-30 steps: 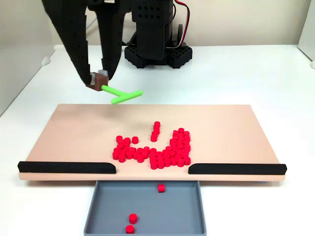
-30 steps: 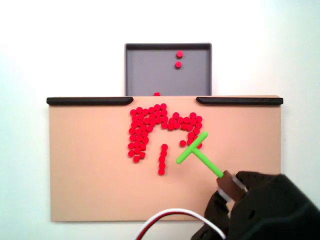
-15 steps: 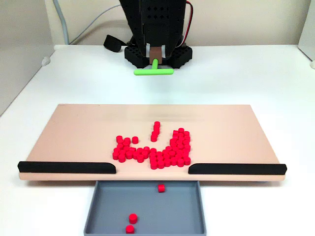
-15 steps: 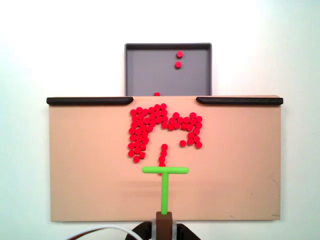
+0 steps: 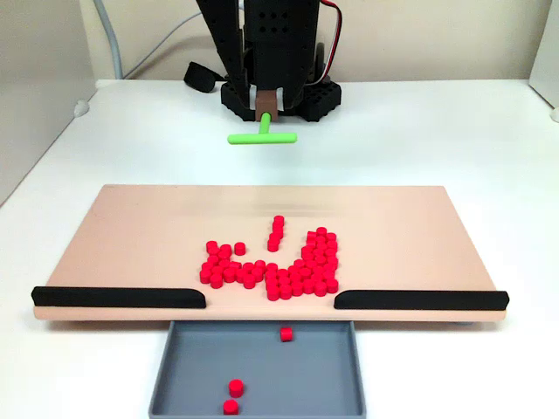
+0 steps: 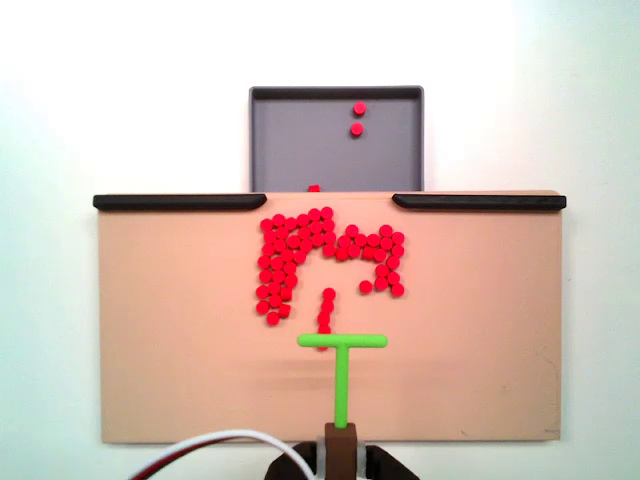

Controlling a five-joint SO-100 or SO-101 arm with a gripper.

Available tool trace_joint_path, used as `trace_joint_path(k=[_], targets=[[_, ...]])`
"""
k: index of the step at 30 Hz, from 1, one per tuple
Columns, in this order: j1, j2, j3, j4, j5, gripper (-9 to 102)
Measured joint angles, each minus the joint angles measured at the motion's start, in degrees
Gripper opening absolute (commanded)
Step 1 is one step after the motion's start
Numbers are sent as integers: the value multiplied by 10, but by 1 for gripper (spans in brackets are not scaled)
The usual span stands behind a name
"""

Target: Gather the right side granules

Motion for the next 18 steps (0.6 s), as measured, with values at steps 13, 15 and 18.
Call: trace_joint_path(k=[13, 15, 18], targets=[[0, 1, 0, -1, 4, 0], [0, 1, 0, -1, 17, 0], [-4, 2, 0, -1, 21, 0]])
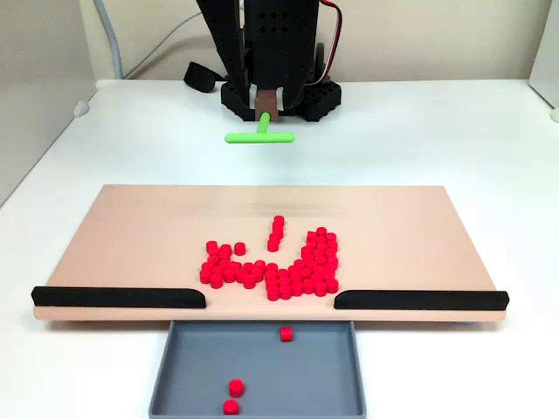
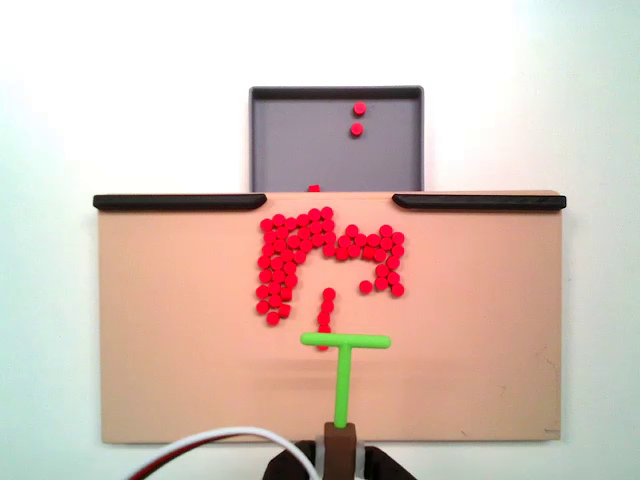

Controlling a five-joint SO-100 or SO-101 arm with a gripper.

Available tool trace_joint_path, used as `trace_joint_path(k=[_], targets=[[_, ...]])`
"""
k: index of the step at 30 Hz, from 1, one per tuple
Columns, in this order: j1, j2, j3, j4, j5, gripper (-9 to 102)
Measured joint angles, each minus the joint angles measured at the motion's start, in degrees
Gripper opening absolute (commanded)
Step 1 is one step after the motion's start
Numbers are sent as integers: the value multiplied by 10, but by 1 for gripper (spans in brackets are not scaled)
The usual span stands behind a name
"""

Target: Gather the right side granules

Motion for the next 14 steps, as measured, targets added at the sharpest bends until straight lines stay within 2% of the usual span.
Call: trace_joint_path(k=[14], targets=[[5, 8, 0, 0, -9, 0]])
